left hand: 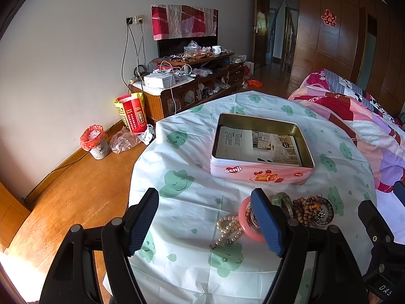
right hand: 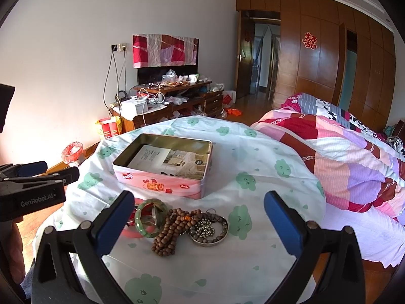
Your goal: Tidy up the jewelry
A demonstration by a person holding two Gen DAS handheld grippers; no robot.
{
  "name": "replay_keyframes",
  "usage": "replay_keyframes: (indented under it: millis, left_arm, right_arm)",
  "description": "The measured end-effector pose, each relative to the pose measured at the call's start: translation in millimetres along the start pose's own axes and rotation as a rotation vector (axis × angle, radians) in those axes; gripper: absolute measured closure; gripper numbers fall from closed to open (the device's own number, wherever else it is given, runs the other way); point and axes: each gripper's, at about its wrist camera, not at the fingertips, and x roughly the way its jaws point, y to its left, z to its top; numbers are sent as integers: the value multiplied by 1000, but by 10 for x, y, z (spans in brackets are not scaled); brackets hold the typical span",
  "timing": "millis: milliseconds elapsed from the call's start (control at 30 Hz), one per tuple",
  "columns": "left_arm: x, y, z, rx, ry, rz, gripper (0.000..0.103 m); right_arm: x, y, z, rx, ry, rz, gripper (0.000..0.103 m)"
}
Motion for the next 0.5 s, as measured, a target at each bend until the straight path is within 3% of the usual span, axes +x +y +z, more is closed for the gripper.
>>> replay_keyframes:
  millis: [500]
  left_arm:
    - [58, -56, -53, 12, 15, -4, 28]
  right_arm:
    - [28, -2, -27, 9, 17, 7, 0]
